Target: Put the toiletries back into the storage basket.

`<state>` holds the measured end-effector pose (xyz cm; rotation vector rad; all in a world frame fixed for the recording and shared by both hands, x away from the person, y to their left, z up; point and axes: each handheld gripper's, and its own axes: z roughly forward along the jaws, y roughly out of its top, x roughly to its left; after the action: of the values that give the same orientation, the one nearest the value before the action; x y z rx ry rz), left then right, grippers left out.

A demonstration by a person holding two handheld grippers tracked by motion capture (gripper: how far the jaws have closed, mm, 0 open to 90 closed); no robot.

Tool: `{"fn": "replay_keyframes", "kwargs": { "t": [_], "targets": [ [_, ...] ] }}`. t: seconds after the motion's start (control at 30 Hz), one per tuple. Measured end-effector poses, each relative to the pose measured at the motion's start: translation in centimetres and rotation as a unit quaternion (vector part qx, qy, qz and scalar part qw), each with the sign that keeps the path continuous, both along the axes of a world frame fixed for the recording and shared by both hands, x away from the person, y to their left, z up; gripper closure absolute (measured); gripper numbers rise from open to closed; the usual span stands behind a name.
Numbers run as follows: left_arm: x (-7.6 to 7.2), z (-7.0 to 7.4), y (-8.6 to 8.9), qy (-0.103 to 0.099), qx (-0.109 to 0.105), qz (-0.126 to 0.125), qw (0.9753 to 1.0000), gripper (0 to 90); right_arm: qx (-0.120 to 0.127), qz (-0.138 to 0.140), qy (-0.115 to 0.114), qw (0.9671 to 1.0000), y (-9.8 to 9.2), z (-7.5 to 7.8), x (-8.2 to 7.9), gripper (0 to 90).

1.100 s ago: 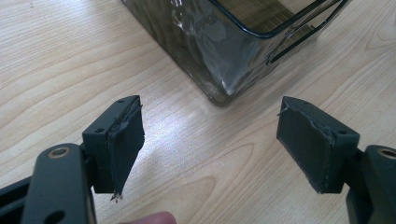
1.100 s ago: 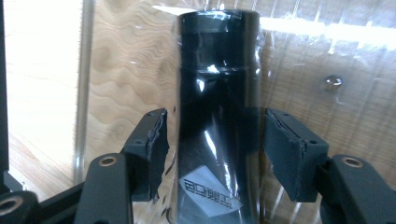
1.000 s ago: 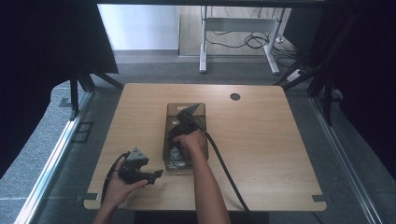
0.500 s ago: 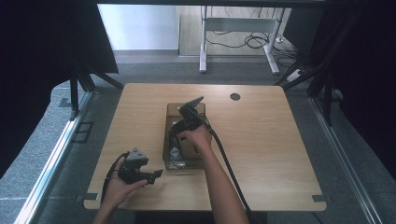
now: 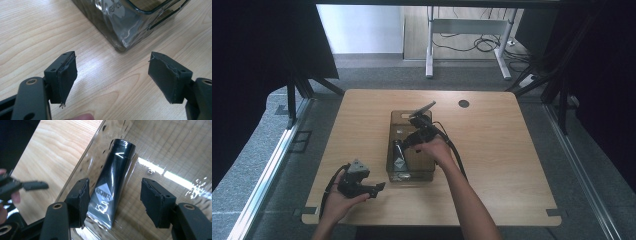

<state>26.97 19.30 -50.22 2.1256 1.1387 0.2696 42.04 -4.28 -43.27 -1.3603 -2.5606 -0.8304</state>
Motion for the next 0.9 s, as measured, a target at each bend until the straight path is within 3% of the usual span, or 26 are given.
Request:
{"fn": "replay_keyframes", "kwargs": {
  "t": [0.07,0.13,0.23,0.43,0.5,0.63,0.9],
  "targets": [
    [-0.1,0.1,0.0,0.003,-0.009,-0.001,1.0000,23.5,0.002,0.007,-0.007,1.0000,-0.3,0.1,-0.3,41.1],
    [-0.2,0.3,0.1,0.001,-0.018,-0.004,0.9998,23.5,0.002,0.027,-0.031,0.9991,-1.3,0.3,-1.1,41.0],
    [-0.3,0.3,0.2,-0.002,-0.012,-0.001,0.9999,23.5,0.003,0.037,-0.049,0.9981,-2.1,0.6,-1.9,41.0],
    [-0.4,0.1,0.3,0.000,-0.007,0.007,1.0000,23.5,0.019,0.064,-0.112,0.9914,-5.8,1.1,-4.5,40.5],
    [-0.4,0.0,0.3,0.001,-0.005,0.009,1.0000,23.5,0.027,0.064,-0.136,0.9883,-7.3,1.1,-5.4,40.5],
    [-0.4,-0.1,0.1,0.002,0.001,0.006,1.0000,23.5,0.045,0.054,-0.156,0.9852,-9.9,0.9,-6.9,40.6],
    [-0.4,-0.3,0.1,0.006,0.006,0.014,0.9999,23.3,0.054,0.021,-0.183,0.9814,-15.1,-0.7,-9.4,40.7]
  ]
}}
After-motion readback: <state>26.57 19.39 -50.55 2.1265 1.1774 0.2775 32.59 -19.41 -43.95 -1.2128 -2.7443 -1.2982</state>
